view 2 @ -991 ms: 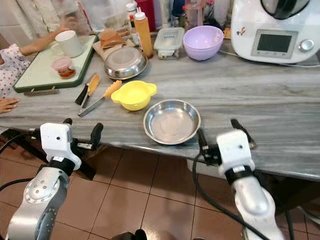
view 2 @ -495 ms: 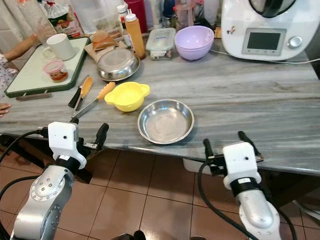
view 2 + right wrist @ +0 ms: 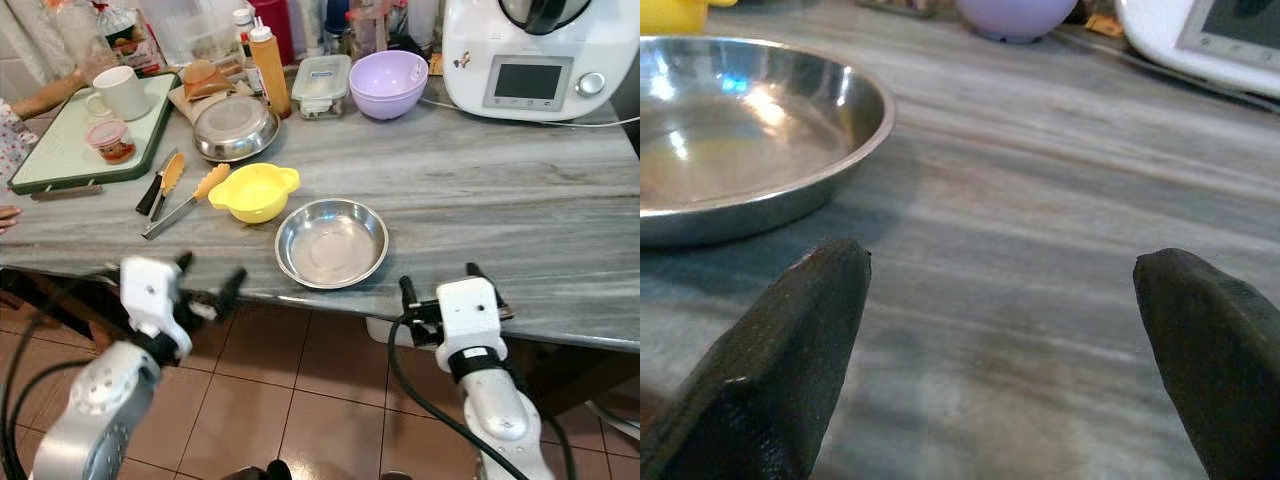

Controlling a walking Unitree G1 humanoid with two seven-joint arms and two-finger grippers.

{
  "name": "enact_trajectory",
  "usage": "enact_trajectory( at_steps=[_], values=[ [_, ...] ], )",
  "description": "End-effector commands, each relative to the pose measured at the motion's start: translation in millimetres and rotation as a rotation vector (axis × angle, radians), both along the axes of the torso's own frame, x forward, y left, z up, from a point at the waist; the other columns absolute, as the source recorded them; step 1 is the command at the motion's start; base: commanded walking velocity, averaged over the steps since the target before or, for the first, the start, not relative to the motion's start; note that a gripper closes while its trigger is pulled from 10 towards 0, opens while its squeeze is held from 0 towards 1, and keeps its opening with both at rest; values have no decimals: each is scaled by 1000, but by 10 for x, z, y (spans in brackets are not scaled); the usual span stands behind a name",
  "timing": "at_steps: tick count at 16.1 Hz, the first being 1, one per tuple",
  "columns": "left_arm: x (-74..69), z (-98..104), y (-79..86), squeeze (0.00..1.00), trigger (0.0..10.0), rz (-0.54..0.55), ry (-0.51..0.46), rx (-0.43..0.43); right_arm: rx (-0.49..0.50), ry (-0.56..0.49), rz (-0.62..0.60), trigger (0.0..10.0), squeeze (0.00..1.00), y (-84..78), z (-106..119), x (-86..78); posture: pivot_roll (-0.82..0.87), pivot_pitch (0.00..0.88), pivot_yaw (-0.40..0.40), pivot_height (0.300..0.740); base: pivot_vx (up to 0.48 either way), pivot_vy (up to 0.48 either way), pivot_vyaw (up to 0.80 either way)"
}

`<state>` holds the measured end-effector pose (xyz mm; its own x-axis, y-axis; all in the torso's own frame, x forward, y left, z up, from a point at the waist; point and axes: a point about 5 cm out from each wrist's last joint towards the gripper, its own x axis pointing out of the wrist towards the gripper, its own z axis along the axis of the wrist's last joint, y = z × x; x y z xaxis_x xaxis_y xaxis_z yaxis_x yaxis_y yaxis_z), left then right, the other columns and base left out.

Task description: Setting the table

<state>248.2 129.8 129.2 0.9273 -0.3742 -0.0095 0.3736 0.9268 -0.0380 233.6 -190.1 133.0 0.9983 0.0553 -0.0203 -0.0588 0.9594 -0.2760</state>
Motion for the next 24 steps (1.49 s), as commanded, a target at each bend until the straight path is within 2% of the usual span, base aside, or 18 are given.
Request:
enact_trajectory(
  at_steps=[1, 7, 12, 24],
  values=[
    [-36, -29, 35, 0, 10000, -16, 18, 16, 13, 38, 16, 10000, 0, 30, -57, 1, -184, 158, 141, 740, 0, 0, 0],
    [-65, -53, 29, 0, 10000, -37, 39, 9, 55, 79, 51, 10000, 0, 128, -106, 106, -172, 156, 142, 740, 0, 0, 0],
    [-72, -48, 57, 0, 10000, -23, 45, 2, 77, 117, 104, 10000, 0, 241, -159, 133, -162, 159, 140, 740, 0, 0, 0],
    [-50, -11, -2, 0, 10000, -19, 35, -9, 100, 129, 170, 10000, 0, 416, -193, 298, -150, 160, 139, 740, 0, 0, 0]
  ],
)
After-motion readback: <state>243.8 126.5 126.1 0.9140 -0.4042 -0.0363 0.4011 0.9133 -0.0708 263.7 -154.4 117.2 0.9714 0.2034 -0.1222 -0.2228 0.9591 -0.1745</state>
